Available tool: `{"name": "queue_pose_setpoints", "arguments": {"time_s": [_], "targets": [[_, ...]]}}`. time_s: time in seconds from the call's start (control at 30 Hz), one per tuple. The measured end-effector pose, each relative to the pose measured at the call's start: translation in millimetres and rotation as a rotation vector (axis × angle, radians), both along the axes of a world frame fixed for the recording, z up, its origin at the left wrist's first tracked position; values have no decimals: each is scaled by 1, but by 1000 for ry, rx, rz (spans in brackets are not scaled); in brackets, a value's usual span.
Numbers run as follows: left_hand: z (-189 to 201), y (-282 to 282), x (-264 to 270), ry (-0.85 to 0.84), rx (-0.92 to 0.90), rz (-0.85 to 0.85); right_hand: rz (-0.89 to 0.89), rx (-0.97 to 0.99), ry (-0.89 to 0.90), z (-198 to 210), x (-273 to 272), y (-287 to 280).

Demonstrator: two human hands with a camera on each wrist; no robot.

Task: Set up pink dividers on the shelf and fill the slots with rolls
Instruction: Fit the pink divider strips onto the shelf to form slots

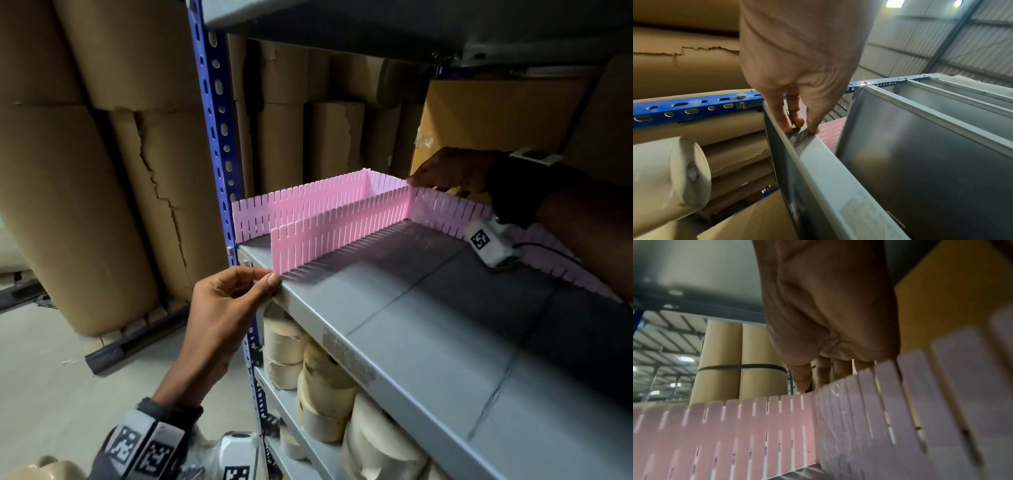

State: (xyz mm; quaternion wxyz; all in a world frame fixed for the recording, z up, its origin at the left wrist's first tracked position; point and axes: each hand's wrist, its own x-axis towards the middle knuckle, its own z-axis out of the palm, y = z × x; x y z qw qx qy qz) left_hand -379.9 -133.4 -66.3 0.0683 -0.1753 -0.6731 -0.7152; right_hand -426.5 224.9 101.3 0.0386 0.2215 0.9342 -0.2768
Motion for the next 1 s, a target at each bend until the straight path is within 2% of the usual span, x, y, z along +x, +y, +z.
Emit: {"name": "queue_pose_setpoints", "arguments": {"time_s": [0.07,0.13,0.2,0.33,0.43,0.53,0.6,0.77,1.0], "targets": [[-3,0,1,33,-15,-1,14,66,54,5,8,-8],[-5,-1,1,51,-37,-7,34,196,272,12,24,-18],[-3,-3,2,57,-58,-30,20,278,363,22,50,-35],[3,-5,7,33,-44,-70,16,346,382,44,104,-74],[6,-7,19,17,-6,-111,-69,368,420,40,157,-103],[0,-5,44,109,-60,-75,-82,450,291,30,218,-132],[-6,-1,69,167,-53,-80,-45,463,270,25,262,-153],[-17,18,142,193,29,-333,-133,414,325,6,364,-182],[-16,39,229,219,53,-609,-342,310,476,-24,487,-166]]}}
